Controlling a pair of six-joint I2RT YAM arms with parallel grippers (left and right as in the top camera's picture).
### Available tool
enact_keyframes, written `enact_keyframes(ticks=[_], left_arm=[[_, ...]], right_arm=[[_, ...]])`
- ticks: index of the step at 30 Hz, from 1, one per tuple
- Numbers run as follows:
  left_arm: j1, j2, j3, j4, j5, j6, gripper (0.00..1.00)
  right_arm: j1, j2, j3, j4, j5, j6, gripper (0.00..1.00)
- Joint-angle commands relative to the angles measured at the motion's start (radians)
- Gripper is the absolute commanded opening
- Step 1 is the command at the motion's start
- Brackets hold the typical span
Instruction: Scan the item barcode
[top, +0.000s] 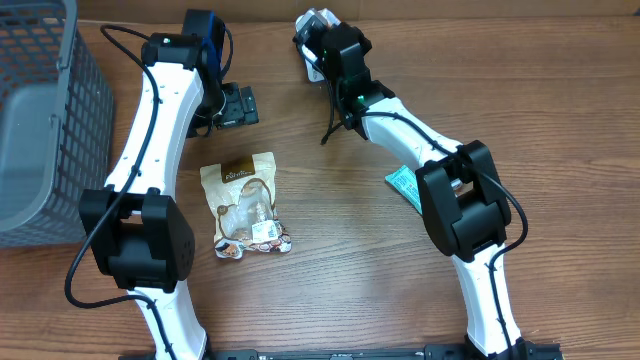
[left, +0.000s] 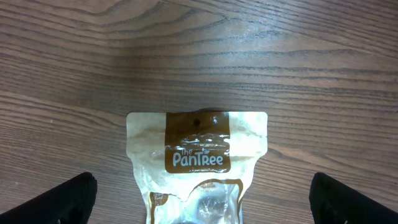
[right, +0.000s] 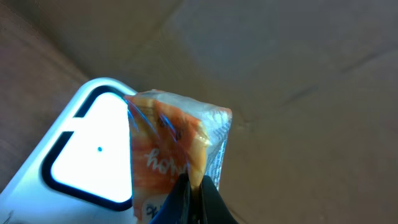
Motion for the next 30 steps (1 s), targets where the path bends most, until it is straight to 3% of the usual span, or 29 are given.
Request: enact_keyframes(ticks=[1,7,10,16,19,24,30], left_arm=[[0.002,0.000,0.014,0.001,-0.006,0.015,1.00],[0.002,0.000,0.014,0.001,-0.006,0.015,1.00],[0.002,0.000,0.014,0.001,-0.006,0.015,1.00],[0.002,0.000,0.014,0.001,-0.006,0.015,1.00],[0.002,0.000,0.014,0.001,-0.006,0.015,1.00],[0.002,0.000,0.014,0.001,-0.006,0.015,1.00],[0.002,0.000,0.014,0.001,-0.006,0.015,1.00]], right_arm=[[0.030,-0.053,0.012,0.011,0.138,0.087,0.04],[0.055,-0.257,0.012,-0.115,0.166,0.275,0.04],[0.063,-0.374,0.012,-0.265,0.163,0.421,0.04],[0.040,-0.569,0.011,-0.802,-0.002,0.831,0.04],[0.017,-0.592,0.011,-1.070,-0.126,0.948,0.04],[-0.024,-0.568,-0.041,-1.425,-0.230,0.969,0.04],[-0.045,-0.556,-0.235,-1.469,-0.227,0.932,0.04]])
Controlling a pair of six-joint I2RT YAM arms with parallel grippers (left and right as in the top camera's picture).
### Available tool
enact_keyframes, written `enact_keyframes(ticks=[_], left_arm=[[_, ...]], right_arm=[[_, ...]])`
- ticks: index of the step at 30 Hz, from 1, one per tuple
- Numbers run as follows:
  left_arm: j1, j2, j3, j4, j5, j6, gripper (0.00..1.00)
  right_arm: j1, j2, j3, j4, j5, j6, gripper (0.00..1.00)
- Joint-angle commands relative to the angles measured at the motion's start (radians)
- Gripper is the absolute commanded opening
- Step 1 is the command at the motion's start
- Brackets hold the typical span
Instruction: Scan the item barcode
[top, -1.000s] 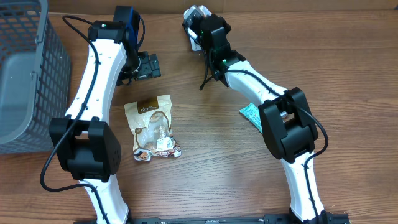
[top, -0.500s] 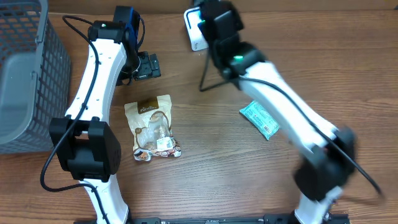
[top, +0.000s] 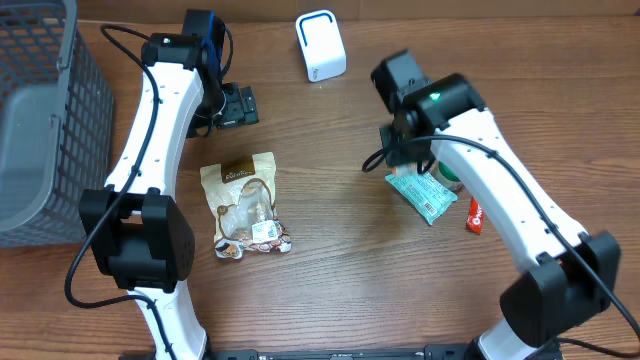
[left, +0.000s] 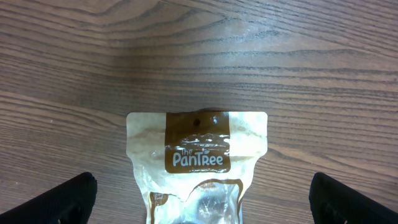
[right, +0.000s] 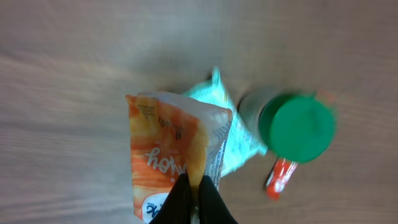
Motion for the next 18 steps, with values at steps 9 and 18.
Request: enact_keyframes(ticks=[9,18], left_arm=[[0.002,0.000,0.014,0.001,-0.006,0.015,1.00],[0.002,0.000,0.014,0.001,-0.006,0.015,1.00]], right_arm=[[-0.034,-0.008,-0.296,0.213,0.167,-0.019,0.04],[-0.065,-0.008,-0.357,0.272,0.163,-0.019,0.43]])
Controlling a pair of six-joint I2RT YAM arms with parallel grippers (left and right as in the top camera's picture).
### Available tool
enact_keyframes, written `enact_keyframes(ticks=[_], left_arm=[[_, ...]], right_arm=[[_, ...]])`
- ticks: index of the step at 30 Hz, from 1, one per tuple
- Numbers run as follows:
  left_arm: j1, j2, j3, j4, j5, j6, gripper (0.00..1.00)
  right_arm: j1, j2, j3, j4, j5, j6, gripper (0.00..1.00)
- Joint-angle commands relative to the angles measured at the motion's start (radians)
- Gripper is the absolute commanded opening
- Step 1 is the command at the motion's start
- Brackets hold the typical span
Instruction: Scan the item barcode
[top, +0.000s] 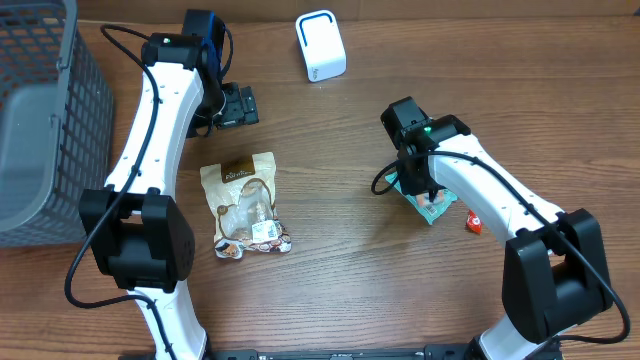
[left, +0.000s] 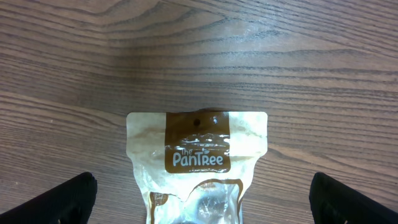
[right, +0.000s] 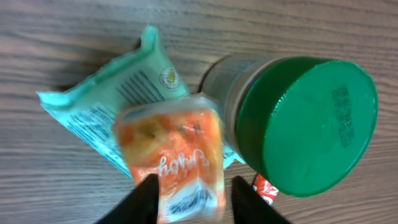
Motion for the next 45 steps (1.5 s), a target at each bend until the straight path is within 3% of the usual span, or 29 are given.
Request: enact_keyframes(ticks=[1,5,11,16,22,25,31,35,45], left_arm=[[0.002,0.000,0.014,0.001,-0.006,0.015,1.00],[0.002,0.000,0.014,0.001,-0.006,0.015,1.00],[0.002,0.000,0.014,0.001,-0.006,0.015,1.00],[0.002,0.000,0.014,0.001,-0.006,0.015,1.00],[0.002,0.000,0.014,0.001,-0.006,0.015,1.00],[0.002,0.000,0.014,0.001,-0.006,0.015,1.00],[0.002,0.000,0.014,0.001,-0.006,0.015,1.00],[0.002,0.000,0.014,0.001,-0.006,0.015,1.00],[0.002,0.000,0.014,0.002,-0.005,0.014,1.00]], right_arm=[[-0.009,-0.011,-0.009,0.011,0.021,-0.001,0.43],[-0.009,-0.011,-0.009,0.062,-0.092,0.000,0.47],[0.000,-0.011,-0.009,0.214,-0.618,0.016,0.51],[0.054,-0.011,-0.009,0.356,-0.783,0.168,0.51],[0.204,-0.006,-0.009,0.492,-0.765,0.252,0.51],[0.307,0.003,-0.009,0.545,-0.654,0.263,0.52],[0.475,0.040,-0.009,0.615,-0.371,0.262,0.79],[0.524,0.061,-0.009,0.638,-0.296,0.262,0.99],[0.526,0.064,-0.009,0.637,-0.296,0.262,1.00]])
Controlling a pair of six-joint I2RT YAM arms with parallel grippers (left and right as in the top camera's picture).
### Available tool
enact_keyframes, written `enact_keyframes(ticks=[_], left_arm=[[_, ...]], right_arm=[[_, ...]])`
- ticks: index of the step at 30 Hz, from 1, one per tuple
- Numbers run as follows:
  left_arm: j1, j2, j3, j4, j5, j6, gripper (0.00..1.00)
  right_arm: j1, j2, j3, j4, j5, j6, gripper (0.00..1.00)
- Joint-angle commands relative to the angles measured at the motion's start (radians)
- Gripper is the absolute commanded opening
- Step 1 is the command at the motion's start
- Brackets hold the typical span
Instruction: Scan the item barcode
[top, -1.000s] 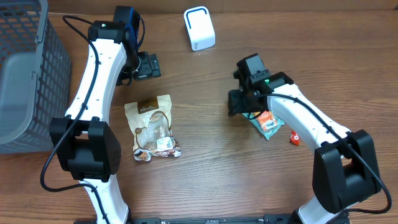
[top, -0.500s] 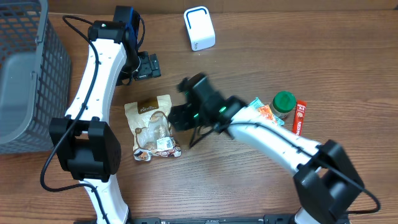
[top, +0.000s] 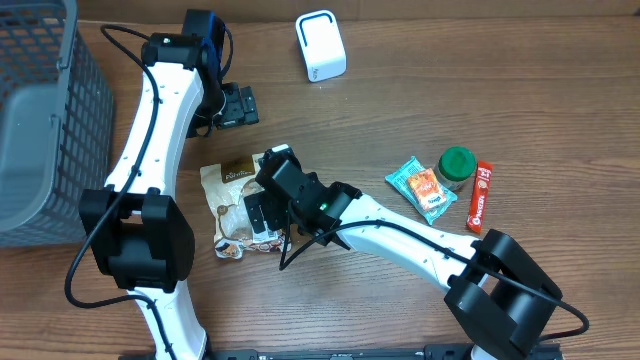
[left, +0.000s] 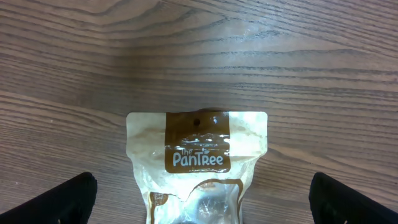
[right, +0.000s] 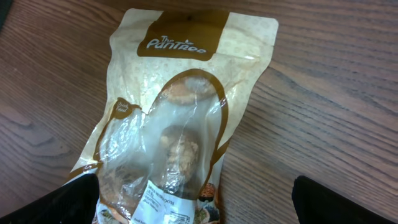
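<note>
A tan PanTree snack bag (top: 240, 200) lies flat on the wooden table, left of centre, its label end (right: 180, 43) away from me. My right gripper (top: 256, 214) hangs open just above the bag's lower half (right: 199, 211), one dark finger (right: 81, 199) off each side. My left gripper (top: 238, 105) is open farther back, looking down on the same bag (left: 198, 155). The white scanner (top: 320, 45) stands at the back. An orange packet (top: 425, 186) lies on a teal packet (top: 410, 180) at the right.
A grey mesh basket (top: 40, 120) fills the far left. Right of centre stand a green-lidded jar (top: 457, 163) and a red stick pack (top: 477, 197). My right arm's black cable (top: 300, 245) trails beside the bag.
My right gripper, then open over the teal packet and jar at the right with the orange packet under it, is now at the left above the PanTree bag. The orange packet lies on the teal packet.
My right gripper held the orange packet against the white scanner at the back. Then it held the packet over the items at the right, then stood open there with the packet free. Now it is open over the PanTree bag. The left arm stayed still.
</note>
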Motion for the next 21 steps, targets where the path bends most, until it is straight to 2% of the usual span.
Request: enact_keyframes(ticks=[1,6,7,9,15,21], left_arm=[[0.002,0.000,0.014,0.006,-0.002,0.014,1.00],[0.002,0.000,0.014,0.008,0.029,0.016,1.00],[0.002,0.000,0.014,-0.005,0.026,0.026,0.94],[0.002,0.000,0.012,-0.033,0.008,0.037,0.06],[0.001,0.000,-0.062,-0.121,-0.012,-0.087,0.06],[-0.006,0.001,-0.296,0.029,-0.139,-0.163,0.07]], right_arm=[[-0.003,0.003,-0.001,0.003,0.024,0.002,1.00],[-0.003,0.003,0.000,-0.032,0.000,0.027,1.00],[-0.003,0.003,0.000,-0.046,0.002,0.055,1.00],[-0.008,0.003,0.000,-0.059,0.001,0.093,1.00],[-0.064,0.003,0.000,-0.095,0.000,0.242,1.00],[-0.138,0.003,0.000,-0.159,-0.036,0.241,1.00]])
